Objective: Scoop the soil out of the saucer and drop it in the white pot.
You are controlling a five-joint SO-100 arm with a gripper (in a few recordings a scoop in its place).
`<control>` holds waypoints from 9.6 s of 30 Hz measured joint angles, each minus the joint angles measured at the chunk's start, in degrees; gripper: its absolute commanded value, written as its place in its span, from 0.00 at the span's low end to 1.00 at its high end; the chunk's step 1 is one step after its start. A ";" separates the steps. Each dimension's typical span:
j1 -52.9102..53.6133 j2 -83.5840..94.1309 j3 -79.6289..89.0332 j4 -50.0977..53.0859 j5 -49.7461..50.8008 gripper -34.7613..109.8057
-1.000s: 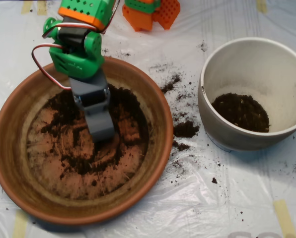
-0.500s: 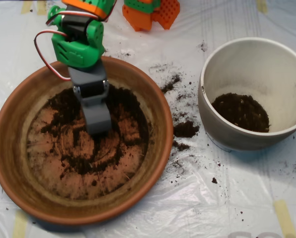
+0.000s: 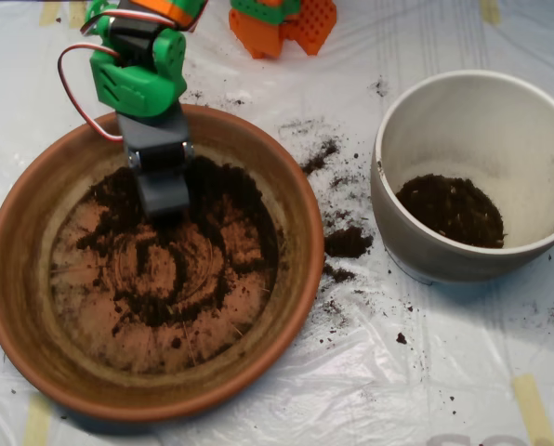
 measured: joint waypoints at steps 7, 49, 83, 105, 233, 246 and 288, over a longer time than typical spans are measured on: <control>-4.31 1.32 -7.21 10.99 12.92 0.24; -53.61 4.04 -56.34 42.63 39.90 0.33; -30.41 6.86 -51.59 39.20 43.51 0.48; -10.20 14.77 -2.99 12.39 39.99 0.60; -58.45 -7.82 -68.91 52.47 43.68 0.49; -36.04 3.43 -61.35 49.66 38.76 0.51; -7.38 -20.57 -27.51 29.62 28.04 0.64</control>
